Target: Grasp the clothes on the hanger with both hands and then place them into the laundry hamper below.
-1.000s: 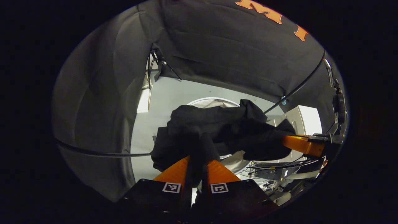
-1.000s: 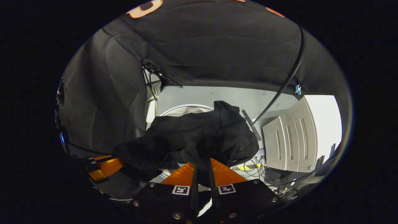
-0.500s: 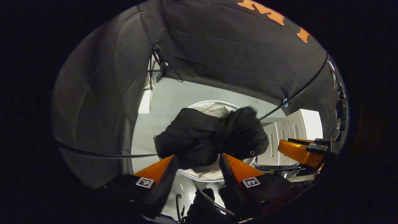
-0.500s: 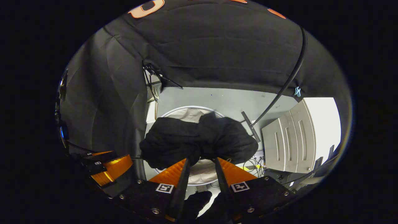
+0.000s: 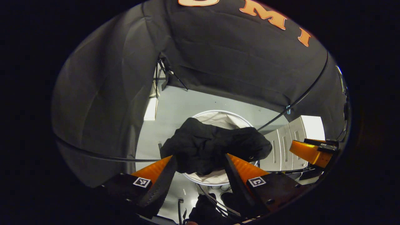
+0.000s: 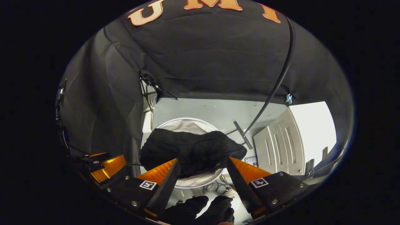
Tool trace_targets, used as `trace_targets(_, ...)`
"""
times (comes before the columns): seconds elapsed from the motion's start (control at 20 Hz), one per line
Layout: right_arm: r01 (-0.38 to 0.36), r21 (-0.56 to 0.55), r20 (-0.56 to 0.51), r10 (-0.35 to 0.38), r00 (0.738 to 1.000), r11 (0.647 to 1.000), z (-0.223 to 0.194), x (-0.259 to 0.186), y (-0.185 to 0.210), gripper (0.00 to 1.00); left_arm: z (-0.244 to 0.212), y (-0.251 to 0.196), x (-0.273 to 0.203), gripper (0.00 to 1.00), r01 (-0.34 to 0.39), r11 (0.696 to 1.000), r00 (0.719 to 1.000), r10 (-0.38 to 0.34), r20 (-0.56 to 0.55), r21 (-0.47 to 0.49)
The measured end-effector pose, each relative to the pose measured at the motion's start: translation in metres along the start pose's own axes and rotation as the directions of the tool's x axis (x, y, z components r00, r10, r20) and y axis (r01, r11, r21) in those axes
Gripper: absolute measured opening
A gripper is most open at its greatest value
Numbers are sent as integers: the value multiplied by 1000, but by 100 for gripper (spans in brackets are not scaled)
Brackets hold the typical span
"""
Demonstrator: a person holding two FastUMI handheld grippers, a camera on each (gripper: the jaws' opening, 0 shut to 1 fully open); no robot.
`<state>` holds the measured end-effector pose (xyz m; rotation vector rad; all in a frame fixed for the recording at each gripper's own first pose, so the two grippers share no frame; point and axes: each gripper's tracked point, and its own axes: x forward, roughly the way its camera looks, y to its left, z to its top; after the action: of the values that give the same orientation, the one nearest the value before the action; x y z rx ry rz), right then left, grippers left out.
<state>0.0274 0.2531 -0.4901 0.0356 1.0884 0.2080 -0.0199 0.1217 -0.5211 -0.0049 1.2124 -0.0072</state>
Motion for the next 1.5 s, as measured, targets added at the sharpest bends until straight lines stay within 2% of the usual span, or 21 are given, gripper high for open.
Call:
trace_targets(0.1,14,2,45,-14,999,1000,13,-23,-9,93,15,3,-16,99,-3,1000,999,3,42,-1)
trace_targets(0.4,56,52,181,-64,981,997,49,-92,-48,93,71,9,-76,97,0,1000,981,0,192,-1)
trace_targets(0.7,85,131,315,-123,941,988,86,-162,-93,93,142,10,-137,97,-23,999,931,10,366,31)
trace_targets(0.8,99,151,371,-149,917,984,103,-187,-109,93,161,6,-163,97,-15,999,906,-1,424,34)
trace_targets(1.0,138,158,462,-197,864,978,124,-241,-133,93,186,-10,-211,97,-28,998,831,-11,557,62)
trace_targets(1.2,175,142,554,-225,802,974,148,-287,-137,93,225,-14,-278,97,-24,997,732,-32,681,73)
trace_targets(1.3,202,119,603,-232,763,972,159,-309,-134,93,232,-20,-307,96,-44,996,676,-31,736,82)
trace_targets(1.4,215,105,646,-231,728,971,168,-329,-132,93,242,-22,-339,96,-61,994,607,-32,794,86)
trace_targets(1.5,214,98,683,-222,696,972,175,-347,-129,92,253,-28,-357,96,-57,995,556,-40,831,85)
